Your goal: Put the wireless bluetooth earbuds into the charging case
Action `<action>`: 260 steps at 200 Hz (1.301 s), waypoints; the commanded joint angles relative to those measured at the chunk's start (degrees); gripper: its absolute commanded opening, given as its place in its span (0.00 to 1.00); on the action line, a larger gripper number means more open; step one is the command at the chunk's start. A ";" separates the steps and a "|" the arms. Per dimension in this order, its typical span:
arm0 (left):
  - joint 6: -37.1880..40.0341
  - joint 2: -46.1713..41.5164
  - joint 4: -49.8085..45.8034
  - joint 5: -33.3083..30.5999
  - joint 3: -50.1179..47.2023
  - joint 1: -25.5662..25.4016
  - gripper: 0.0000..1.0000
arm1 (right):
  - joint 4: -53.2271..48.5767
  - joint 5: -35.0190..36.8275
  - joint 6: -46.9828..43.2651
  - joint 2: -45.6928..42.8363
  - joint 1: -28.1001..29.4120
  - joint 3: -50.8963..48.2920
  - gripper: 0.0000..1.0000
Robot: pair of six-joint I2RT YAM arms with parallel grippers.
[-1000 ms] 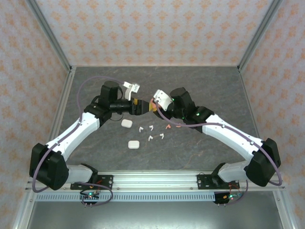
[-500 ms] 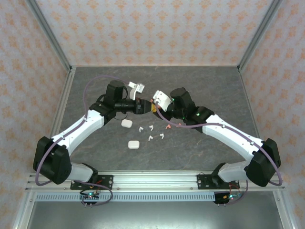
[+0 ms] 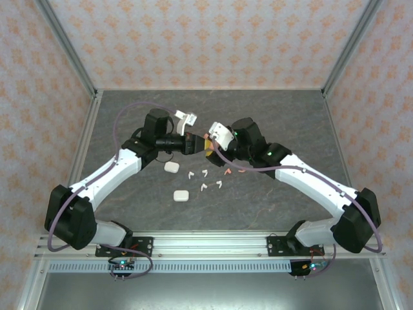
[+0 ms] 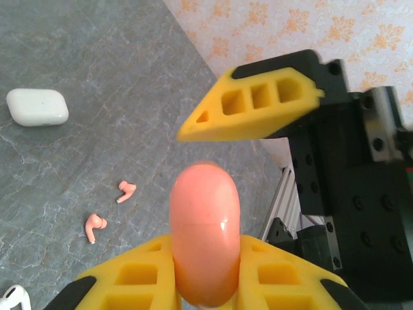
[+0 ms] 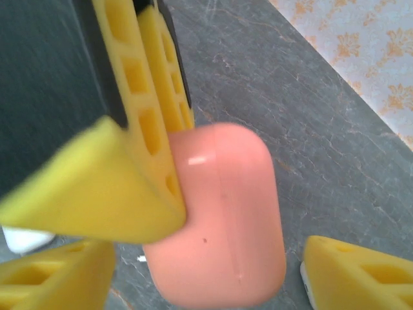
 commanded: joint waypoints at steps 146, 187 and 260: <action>12.05 -18.19 39.43 -16.34 -20.05 -5.94 0.00 | 33.22 -33.00 45.94 -11.22 -13.05 -12.44 0.93; 12.66 -17.81 40.33 -14.66 -19.51 -6.23 0.00 | 35.19 -32.50 46.47 -9.24 -12.05 -9.77 0.90; 13.98 -18.25 39.14 -13.40 -18.58 -6.89 0.00 | 33.64 -31.00 45.43 -5.32 -11.60 -5.50 0.80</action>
